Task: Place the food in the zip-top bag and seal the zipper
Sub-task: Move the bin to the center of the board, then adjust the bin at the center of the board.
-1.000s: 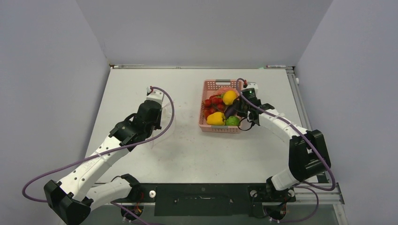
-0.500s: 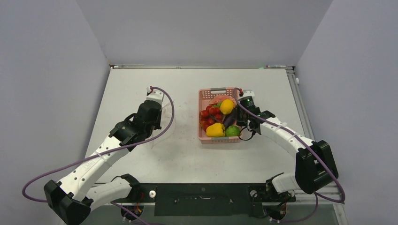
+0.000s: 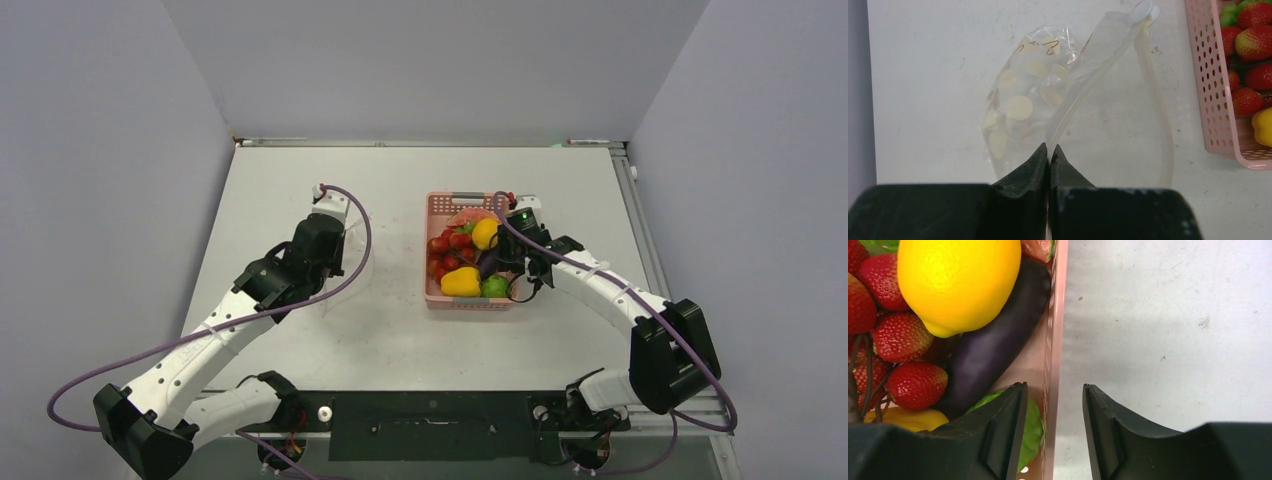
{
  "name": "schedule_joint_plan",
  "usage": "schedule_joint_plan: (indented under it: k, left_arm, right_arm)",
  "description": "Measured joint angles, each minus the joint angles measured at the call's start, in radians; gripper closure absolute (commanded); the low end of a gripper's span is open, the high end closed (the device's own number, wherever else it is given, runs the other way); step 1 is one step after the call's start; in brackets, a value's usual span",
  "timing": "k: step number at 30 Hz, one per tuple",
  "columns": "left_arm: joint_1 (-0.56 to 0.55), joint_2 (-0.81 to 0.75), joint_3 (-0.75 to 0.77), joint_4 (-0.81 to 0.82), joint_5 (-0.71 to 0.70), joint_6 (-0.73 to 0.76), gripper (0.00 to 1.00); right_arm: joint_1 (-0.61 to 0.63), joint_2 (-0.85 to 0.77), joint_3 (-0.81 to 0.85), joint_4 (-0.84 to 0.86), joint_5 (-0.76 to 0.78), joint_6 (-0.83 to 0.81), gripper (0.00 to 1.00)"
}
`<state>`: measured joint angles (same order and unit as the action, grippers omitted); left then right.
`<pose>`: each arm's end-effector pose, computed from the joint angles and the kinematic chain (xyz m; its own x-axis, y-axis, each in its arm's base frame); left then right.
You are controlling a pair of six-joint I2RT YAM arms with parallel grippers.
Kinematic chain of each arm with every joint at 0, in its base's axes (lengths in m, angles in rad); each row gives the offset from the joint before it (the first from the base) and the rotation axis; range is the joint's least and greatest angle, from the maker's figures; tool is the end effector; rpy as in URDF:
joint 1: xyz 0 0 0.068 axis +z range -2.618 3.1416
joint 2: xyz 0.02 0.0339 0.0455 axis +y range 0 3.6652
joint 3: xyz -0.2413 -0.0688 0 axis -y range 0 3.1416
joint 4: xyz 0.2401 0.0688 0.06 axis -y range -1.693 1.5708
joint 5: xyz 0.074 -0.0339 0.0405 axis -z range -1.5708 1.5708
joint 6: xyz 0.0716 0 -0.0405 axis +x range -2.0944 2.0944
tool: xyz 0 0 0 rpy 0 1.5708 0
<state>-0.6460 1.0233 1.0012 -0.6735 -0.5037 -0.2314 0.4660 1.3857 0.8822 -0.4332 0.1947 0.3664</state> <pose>0.2130 -0.1173 0.2866 -0.5511 0.1640 -0.8181 0.1078 0.9863 0.1250 0.2745 0.1226 0.1712 -0.7932 -0.0055 -0.6090 -0.0581 0.9961 0.0667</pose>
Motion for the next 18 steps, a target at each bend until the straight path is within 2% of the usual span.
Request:
schedule_joint_plan:
  k: [9, 18]
  left_arm:
    - [0.000, 0.002, 0.000, 0.000, 0.000, 0.000, 1.00]
    - [0.000, 0.002, 0.000, 0.000, 0.000, 0.000, 1.00]
  right_arm:
    - [0.082, -0.006, 0.108, -0.050, 0.074, 0.016, 0.49]
    - [0.291, -0.028, 0.229, -0.069, 0.113, 0.077, 0.46]
